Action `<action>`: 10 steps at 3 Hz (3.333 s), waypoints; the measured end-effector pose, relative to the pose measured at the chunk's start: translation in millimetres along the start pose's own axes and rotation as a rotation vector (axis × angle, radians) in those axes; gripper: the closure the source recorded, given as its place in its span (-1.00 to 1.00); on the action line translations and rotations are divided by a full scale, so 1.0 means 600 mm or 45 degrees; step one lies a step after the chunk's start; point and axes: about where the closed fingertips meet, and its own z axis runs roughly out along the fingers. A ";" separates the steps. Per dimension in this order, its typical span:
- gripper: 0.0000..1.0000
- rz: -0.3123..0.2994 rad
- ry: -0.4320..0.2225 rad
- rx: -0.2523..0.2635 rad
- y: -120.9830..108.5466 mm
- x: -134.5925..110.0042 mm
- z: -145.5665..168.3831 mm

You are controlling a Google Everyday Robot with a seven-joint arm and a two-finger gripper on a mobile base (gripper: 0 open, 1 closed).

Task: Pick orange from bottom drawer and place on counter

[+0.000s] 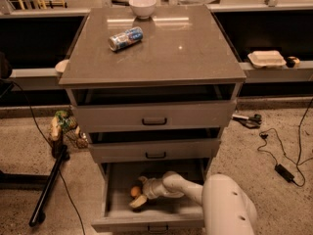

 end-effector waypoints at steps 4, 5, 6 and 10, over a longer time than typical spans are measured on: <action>1.00 -0.135 -0.126 0.013 0.053 -0.045 -0.134; 1.00 -0.204 -0.263 0.014 0.084 -0.058 -0.266; 1.00 -0.206 -0.263 0.011 0.084 -0.059 -0.264; 1.00 -0.842 -0.255 -0.164 0.281 -0.375 -0.480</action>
Offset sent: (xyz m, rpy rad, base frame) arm -0.0021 -0.0041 -0.0088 -0.0299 -0.0070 -0.0058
